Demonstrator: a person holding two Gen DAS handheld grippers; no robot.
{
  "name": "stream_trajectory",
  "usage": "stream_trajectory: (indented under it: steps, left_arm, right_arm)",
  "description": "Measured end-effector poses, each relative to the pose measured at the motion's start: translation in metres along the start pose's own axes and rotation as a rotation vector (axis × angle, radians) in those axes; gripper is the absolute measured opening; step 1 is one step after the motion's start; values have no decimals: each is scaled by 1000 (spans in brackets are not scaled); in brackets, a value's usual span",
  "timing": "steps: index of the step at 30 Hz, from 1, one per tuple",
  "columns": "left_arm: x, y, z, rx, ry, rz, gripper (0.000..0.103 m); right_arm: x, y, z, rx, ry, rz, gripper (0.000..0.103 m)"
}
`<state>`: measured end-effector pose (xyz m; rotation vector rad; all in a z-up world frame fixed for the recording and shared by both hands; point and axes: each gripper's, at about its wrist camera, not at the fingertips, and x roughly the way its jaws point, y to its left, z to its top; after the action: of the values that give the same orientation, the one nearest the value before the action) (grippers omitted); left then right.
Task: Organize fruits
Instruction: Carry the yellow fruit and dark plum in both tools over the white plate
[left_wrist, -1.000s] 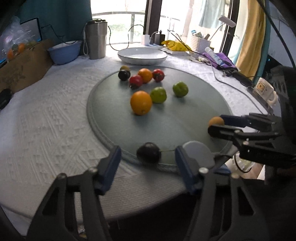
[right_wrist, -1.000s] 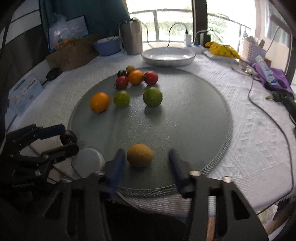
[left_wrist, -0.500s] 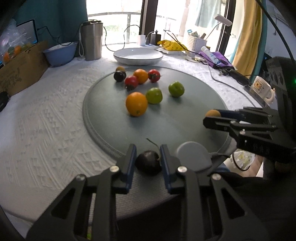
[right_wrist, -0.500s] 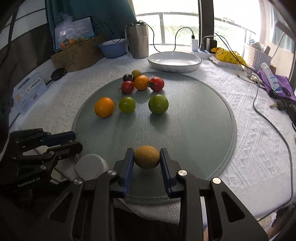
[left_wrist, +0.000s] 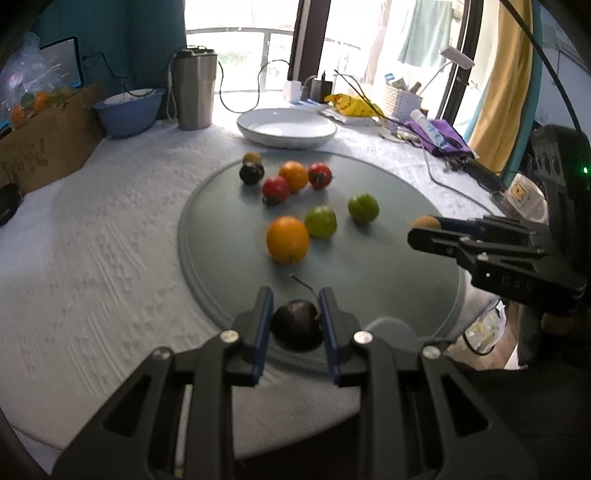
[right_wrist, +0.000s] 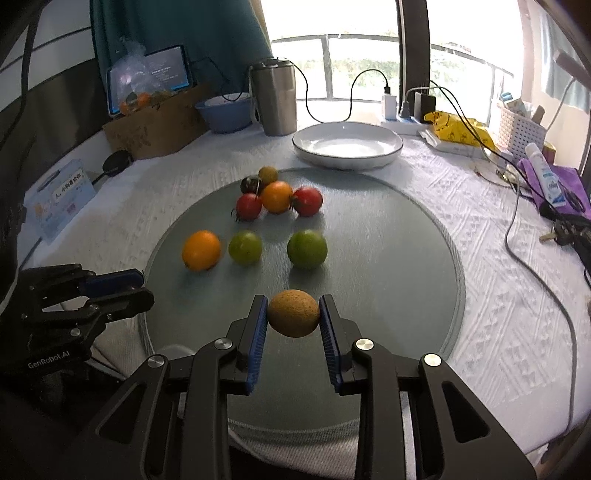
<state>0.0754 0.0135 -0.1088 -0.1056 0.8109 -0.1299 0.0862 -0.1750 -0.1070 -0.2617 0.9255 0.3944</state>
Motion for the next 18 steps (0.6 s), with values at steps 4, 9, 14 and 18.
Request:
stream_trajectory:
  steps: [4, 9, 14, 18]
  left_arm:
    - [0, 1, 14, 8, -15, 6, 27]
    - [5, 8, 37, -6, -35, 16, 27]
    - [13, 17, 58, -20, -48, 37, 27]
    - [20, 25, 75, -30, -63, 38, 27]
  right_arm:
    - [0, -4, 14, -2, -18, 2, 30]
    - [4, -12, 34, -11, -36, 1, 30]
    - [10, -23, 54, -22, -53, -8, 30]
    - [17, -32, 69, -32, -60, -17, 30]
